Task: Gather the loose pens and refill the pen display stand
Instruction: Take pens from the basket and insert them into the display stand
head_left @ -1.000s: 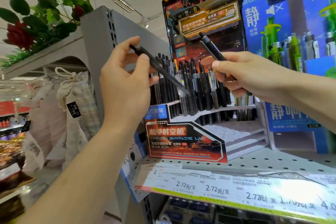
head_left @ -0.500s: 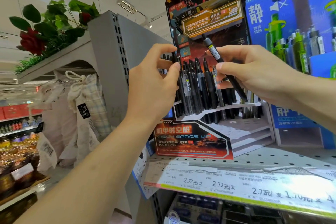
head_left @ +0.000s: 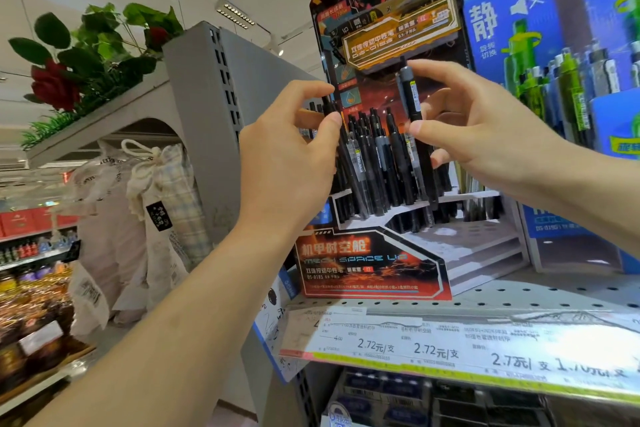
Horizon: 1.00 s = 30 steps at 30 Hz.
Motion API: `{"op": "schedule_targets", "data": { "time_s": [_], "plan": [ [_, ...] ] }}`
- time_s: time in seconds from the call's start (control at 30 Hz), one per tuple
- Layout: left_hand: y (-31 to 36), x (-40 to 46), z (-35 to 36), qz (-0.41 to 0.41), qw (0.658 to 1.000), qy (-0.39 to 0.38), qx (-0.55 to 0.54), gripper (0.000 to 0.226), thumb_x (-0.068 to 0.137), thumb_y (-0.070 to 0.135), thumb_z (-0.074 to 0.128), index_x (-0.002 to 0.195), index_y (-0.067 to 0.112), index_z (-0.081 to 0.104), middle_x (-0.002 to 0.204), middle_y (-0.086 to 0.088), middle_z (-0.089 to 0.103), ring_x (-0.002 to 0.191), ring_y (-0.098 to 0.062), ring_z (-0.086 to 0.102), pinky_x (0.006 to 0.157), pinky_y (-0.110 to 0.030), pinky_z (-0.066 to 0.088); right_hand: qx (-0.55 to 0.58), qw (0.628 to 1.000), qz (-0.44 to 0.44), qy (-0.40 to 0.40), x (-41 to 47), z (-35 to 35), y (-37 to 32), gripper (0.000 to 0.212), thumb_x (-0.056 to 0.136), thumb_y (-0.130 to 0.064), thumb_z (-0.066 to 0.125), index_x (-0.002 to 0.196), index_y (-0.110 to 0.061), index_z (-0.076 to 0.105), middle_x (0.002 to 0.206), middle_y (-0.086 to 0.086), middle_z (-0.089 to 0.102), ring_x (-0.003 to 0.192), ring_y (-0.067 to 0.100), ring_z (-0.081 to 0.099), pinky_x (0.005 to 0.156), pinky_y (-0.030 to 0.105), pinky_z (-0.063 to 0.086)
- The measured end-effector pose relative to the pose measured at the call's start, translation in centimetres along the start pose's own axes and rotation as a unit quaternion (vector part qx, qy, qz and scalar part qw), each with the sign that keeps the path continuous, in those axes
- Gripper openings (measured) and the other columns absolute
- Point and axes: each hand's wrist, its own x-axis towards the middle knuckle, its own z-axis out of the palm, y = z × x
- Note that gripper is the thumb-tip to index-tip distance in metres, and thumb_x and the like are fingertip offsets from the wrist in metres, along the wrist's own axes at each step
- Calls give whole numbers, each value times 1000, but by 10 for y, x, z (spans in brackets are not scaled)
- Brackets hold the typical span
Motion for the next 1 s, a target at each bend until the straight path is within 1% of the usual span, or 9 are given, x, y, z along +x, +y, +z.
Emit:
{"op": "schedule_targets", "data": {
  "time_s": [0.2,0.33,0.43,0.53,0.63,0.73,0.8,0.9,1.0],
  "plan": [
    [-14,4,-7,16,999,2,30,29,94,25,68,123,29,68,93,12,72,71,-10,72,75,-38,62,-37,999,-14,11,-2,2,3,67,96,-12,67,149,-44,39,87,-11,54,78,3,60,62,22,58],
    [-12,6,-8,30,999,-18,23,29,94,22,68,122,29,68,86,23,66,68,-5,70,69,-35,63,-47,998,-19,43,-2,4,3,73,95,-11,67,150,-45,34,95,-6,55,81,10,63,64,25,62],
    [-10,9,-9,41,998,-33,34,30,95,23,66,124,29,68,87,21,67,66,-6,70,65,-34,62,-42,997,-17,63,-1,9,3,78,95,-9,68,150,-51,31,90,-10,52,77,9,60,68,36,64],
    [-11,9,-7,48,993,-82,71,33,97,23,62,130,27,66,90,13,70,70,-7,70,75,-35,61,-34,998,-12,59,-1,19,3,82,95,-7,67,152,-52,28,85,-12,50,75,12,57,72,44,64],
    [-11,10,-4,59,979,-129,144,36,98,29,54,133,30,64,96,7,68,88,-16,66,89,-40,55,-64,997,-22,48,-3,28,4,83,94,-10,68,151,-54,27,89,-11,51,74,8,61,69,36,64],
    [-11,7,-2,44,964,-184,188,49,92,31,50,141,36,55,89,2,69,89,-27,66,86,-46,57,-57,997,-18,54,-3,29,6,82,95,-10,68,150,-56,28,92,-9,51,75,12,63,67,24,62],
    [-14,7,-2,31,957,-205,202,54,89,33,49,142,38,52,92,-1,73,88,-31,68,83,-47,59,-58,997,-14,56,-1,30,6,83,95,-10,67,150,-57,27,92,-9,50,73,11,62,68,25,62],
    [-19,3,0,9,967,-193,168,58,85,36,47,142,41,50,71,5,65,75,-23,67,76,-44,60,-64,996,-17,53,0,33,5,83,95,-9,68,149,-57,26,95,-10,51,74,6,63,67,23,62],
    [-26,-24,3,0,995,-78,59,56,85,31,50,141,39,51,70,12,59,70,-9,59,72,-35,56,-77,996,-20,36,0,36,3,83,95,-11,68,149,-58,26,105,-6,56,81,8,68,67,22,61]
  ]
}}
